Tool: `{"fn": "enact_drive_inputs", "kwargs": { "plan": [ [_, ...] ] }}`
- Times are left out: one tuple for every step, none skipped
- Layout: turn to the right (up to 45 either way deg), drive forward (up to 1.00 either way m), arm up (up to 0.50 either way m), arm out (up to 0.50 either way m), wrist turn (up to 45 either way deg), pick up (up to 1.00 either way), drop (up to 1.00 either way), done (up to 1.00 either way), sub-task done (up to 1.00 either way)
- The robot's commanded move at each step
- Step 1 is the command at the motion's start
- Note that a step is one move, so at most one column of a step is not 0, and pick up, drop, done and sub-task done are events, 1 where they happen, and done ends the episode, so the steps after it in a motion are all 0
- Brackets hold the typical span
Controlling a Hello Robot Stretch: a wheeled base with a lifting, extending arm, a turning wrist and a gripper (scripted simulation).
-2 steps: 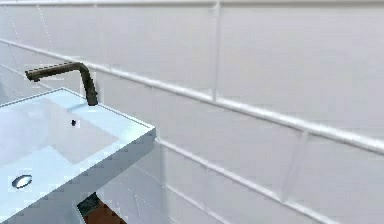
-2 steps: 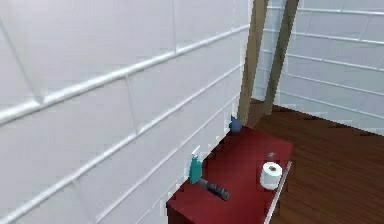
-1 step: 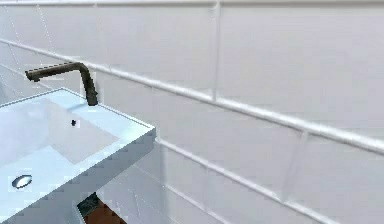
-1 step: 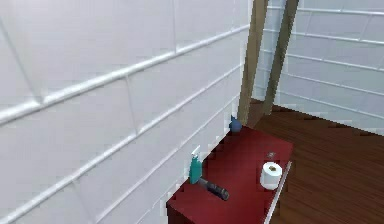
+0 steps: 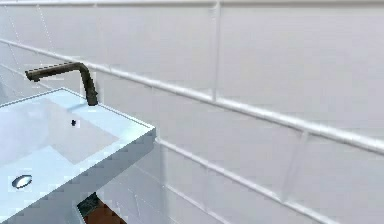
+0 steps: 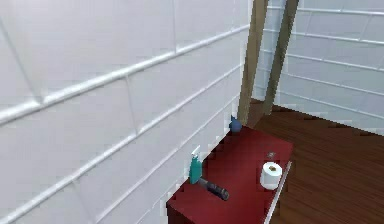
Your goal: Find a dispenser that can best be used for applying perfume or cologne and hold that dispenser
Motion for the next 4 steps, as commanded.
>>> {"fn": "enact_drive_inputs", "kwargs": {
  "plan": [
    [0.0, 0.0, 0.0, 0.48, 0.0, 0.0, 0.0, 0.0, 0.0],
    [0.0, 0.0, 0.0, 0.0, 45.0, 0.0, 0.0, 0.0, 0.0],
    [0.0, 0.0, 0.0, 0.0, 45.0, 0.0, 0.0, 0.0, 0.0],
    [0.0, 0.0, 0.0, 0.0, 45.0, 0.0, 0.0, 0.0, 0.0]
  ]
}}
